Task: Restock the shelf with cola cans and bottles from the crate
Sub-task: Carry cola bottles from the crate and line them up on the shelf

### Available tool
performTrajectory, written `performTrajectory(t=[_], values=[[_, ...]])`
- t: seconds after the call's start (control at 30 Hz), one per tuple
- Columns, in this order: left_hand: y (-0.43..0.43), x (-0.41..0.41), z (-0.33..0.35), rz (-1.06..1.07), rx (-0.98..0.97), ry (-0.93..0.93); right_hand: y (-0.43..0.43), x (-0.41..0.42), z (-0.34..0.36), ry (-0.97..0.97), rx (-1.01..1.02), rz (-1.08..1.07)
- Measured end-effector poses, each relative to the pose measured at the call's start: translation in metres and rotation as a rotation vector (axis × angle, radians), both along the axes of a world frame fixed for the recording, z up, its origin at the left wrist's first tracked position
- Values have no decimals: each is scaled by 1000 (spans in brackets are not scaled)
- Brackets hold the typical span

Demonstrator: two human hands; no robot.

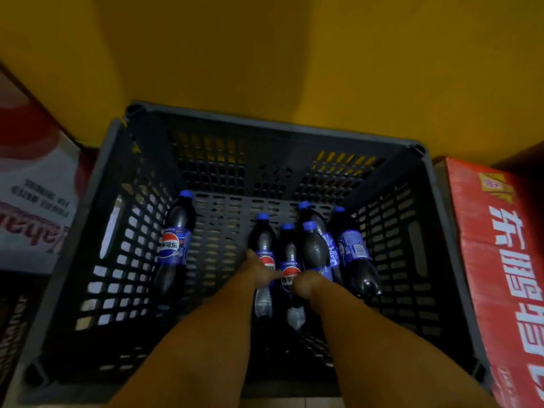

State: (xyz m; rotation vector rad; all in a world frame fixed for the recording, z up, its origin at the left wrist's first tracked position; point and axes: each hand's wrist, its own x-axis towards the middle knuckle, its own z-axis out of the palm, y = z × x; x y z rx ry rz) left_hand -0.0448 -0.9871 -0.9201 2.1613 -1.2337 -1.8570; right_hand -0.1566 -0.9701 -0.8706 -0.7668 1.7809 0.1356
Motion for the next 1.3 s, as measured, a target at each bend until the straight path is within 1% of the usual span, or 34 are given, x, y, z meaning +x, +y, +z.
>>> performTrajectory(t=[0.03, 0.07, 0.1, 0.13, 0.17, 0.2, 0.27, 0.37, 0.43, 0.57, 0.7, 0.8, 0.87, 0.97, 1.03, 1.13, 1.23, 1.3], values=[[5, -1, -4, -45, 10, -13, -3, -1, 0, 37, -35, -29], [8, -1, -8, -78, 10, -35, -1, -1, -4, 69, -80, -12], [9, 0, -12, -88, 6, -52, 2, -4, -11, 97, -87, -20], [8, 4, -14, -91, 6, -61, 7, -6, -22, 95, -52, 15], [7, 9, -15, -95, 10, -69, 14, -5, -28, 79, -54, 124], [4, 16, -15, -99, 11, -84, 17, -1, -30, 54, -76, 127], [1, 35, -18, -101, 18, -120, 20, 4, -44, -1, -136, 16], [2, 59, -22, -70, 17, -154, 13, 23, -48, -1, -145, 33], [6, 65, -25, -39, -10, -105, 9, 36, -46, 22, -96, 68], [14, 64, -32, 25, -78, -40, 11, 50, -51, 38, -79, 0], [14, 63, -33, 46, -89, 8, 14, 51, -69, 7, -115, -130], [15, 62, -31, 54, -76, 33, 15, 51, -76, -60, -146, -258], [13, 63, -30, 54, -42, 35, 14, 49, -77, -80, -157, -264], [7, 69, -30, 86, -8, 55, 11, 46, -69, -114, -165, -208], [3, 71, -17, 88, -16, 70, 9, 44, -67, -139, -182, -227], [-1, 67, 23, 125, -70, 139, 8, 41, -50, -246, -210, -293], [-1, 67, 70, 209, -91, 185, 6, 34, 2, -382, -227, -415], [6, 69, 113, 297, -104, 220, 5, 24, 45, -516, -223, -544]])
